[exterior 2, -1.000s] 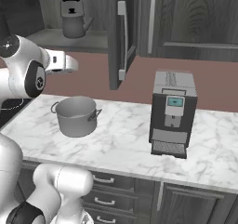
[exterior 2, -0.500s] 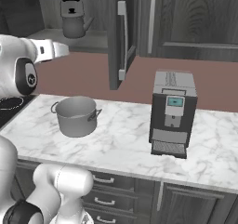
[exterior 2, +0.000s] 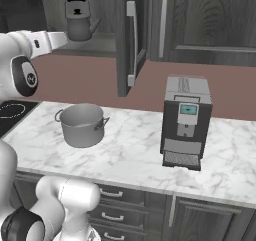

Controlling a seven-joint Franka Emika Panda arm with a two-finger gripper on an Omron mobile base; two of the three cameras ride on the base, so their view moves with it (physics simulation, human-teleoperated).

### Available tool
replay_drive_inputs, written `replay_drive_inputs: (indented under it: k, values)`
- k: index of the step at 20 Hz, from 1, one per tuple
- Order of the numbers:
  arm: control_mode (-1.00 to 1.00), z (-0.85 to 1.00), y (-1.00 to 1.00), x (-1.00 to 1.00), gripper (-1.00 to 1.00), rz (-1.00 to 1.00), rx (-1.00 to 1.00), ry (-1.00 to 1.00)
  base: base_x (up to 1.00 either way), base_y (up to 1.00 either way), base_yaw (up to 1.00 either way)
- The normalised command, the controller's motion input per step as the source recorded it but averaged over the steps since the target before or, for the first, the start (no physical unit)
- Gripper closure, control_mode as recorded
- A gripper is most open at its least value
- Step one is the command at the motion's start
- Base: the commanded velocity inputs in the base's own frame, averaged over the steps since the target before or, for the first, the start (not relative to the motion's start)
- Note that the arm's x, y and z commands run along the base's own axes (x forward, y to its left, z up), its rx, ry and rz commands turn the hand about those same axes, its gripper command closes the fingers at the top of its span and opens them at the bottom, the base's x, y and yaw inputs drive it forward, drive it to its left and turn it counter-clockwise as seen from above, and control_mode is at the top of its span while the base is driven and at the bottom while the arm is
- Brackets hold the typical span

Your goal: Pick the kettle from the cabinet and place it on a stove burner. Then pick the pot from the counter and place it on another stove burner. Finally, turn both burners on.

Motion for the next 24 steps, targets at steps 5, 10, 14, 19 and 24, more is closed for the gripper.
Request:
replay_drive_inputs:
  k: [5,10,14,19,24]
  values:
    - [-1.00,0.39,0.02,0.10,-1.00,0.01,0.00,-0.08,0.00,0.00,0.00]
    - [-1.00,0.07,0.14,0.13,-1.00,0.00,-0.02,-0.01,0.00,0.00,0.00]
    - [-1.00,0.00,0.13,0.20,-1.00,0.00,0.00,0.00,0.00,0.00,0.00]
    - [-1.00,0.00,0.09,0.32,-1.00,0.00,0.00,0.00,0.00,0.00,0.00]
    - [-1.00,0.00,0.22,0.42,-1.00,0.00,0.00,0.00,0.00,0.00,0.00]
